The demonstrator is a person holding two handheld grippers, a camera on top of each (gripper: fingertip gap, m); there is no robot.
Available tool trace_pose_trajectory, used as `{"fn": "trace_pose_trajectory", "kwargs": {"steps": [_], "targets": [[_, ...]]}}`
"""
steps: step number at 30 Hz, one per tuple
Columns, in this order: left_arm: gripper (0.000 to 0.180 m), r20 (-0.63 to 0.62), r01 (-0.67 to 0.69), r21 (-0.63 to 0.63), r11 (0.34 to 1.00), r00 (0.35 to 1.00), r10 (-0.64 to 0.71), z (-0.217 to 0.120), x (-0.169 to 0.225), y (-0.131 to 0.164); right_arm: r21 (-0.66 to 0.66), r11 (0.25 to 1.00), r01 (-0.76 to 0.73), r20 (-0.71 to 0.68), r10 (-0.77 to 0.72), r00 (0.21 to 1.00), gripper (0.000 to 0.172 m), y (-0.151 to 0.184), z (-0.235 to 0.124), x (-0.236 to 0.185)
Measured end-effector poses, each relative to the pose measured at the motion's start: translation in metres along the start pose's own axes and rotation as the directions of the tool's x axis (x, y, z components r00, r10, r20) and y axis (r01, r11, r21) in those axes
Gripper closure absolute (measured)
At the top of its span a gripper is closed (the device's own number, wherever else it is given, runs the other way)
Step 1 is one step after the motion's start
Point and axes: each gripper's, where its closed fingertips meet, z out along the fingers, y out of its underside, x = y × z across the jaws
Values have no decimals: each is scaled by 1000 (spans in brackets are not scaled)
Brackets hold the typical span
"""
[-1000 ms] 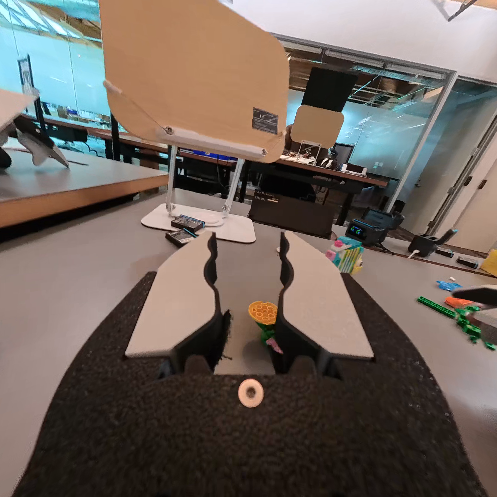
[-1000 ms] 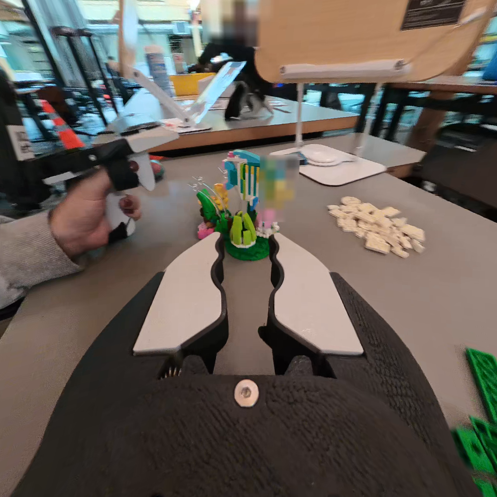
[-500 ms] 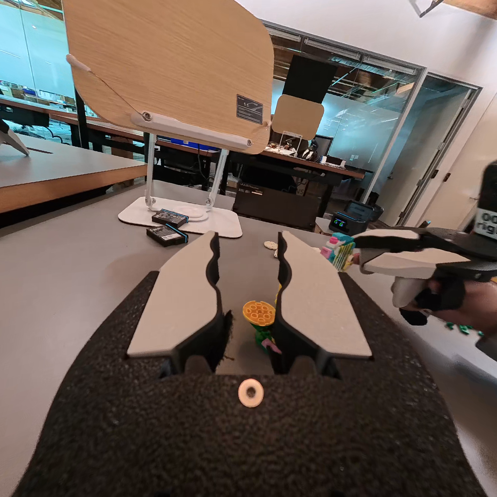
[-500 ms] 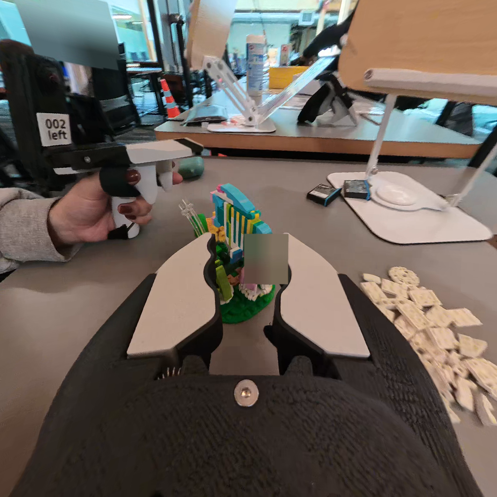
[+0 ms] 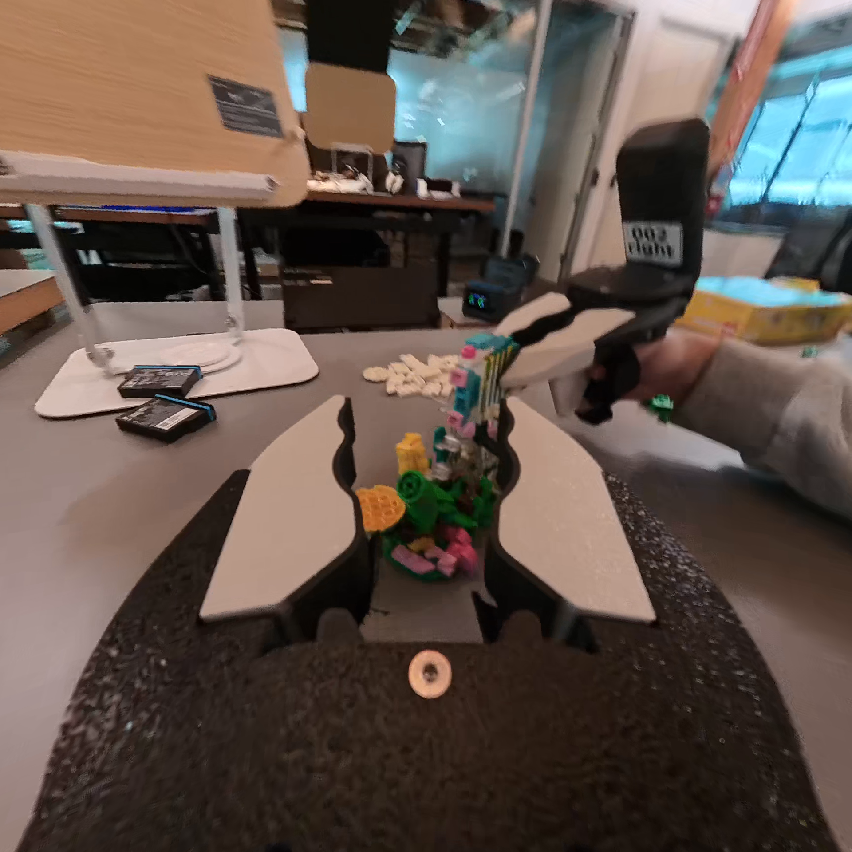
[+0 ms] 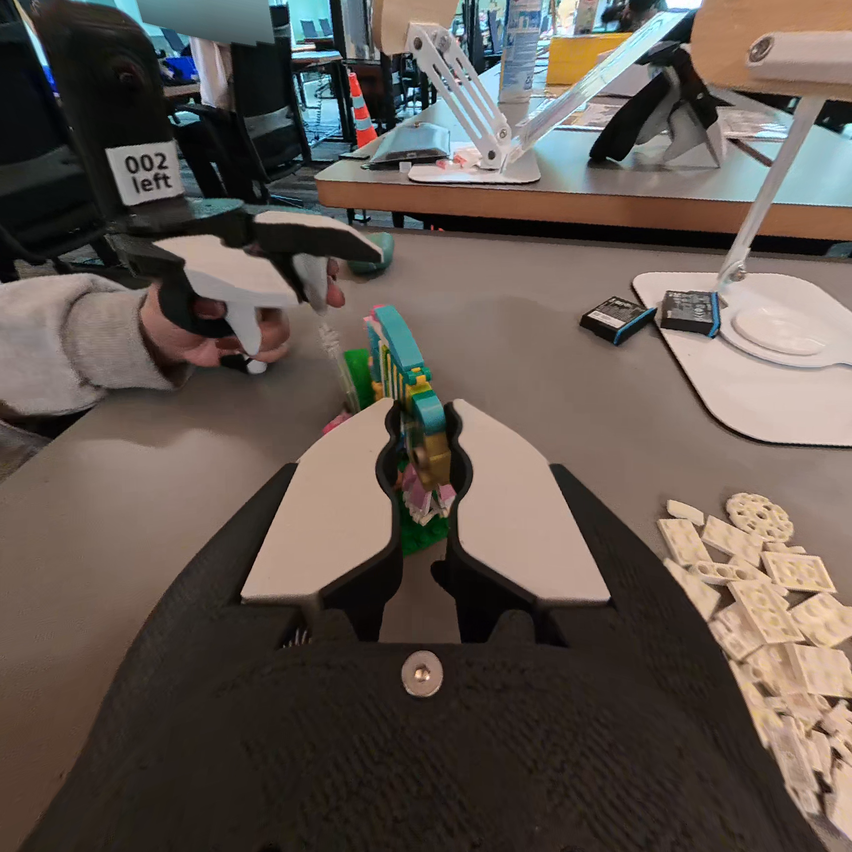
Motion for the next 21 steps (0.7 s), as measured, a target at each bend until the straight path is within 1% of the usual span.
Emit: {"fn": "trace_pose_trajectory", "kwargs": {"steps": [3, 5, 9, 14, 15, 17, 21], "targets": [[119, -51, -85, -63, 994, 995, 82, -1, 2, 8, 12, 1000, -16, -5, 16, 1000, 165, -1, -1, -3], [118, -67, -87, -62, 994, 994, 83, -2, 3, 7, 28, 999, -30, -40, 31, 999, 165, -1, -2, 1], [125, -80, -72, -65, 995, 995, 67, -1, 6, 5, 73, 994, -86, -73, 92, 993, 165, -1, -7, 3], [135, -47, -64, -152, 986, 997, 58, 12, 22, 14, 109, 986, -123, -158, 140, 977, 165, -1, -12, 1], [135, -40, -67, -180, 981, 997, 61, 15, 27, 19, 111, 986, -126, -178, 144, 973, 165, 0, -11, -1], [132, 50, -80, -231, 970, 994, 94, 20, 25, 26, 124, 985, -121, -225, 147, 963, 165, 1, -10, -4], [134, 52, -127, -288, 949, 988, 148, 25, 41, 35, 137, 985, -105, -312, 143, 939, 165, 1, -10, -12]]}}
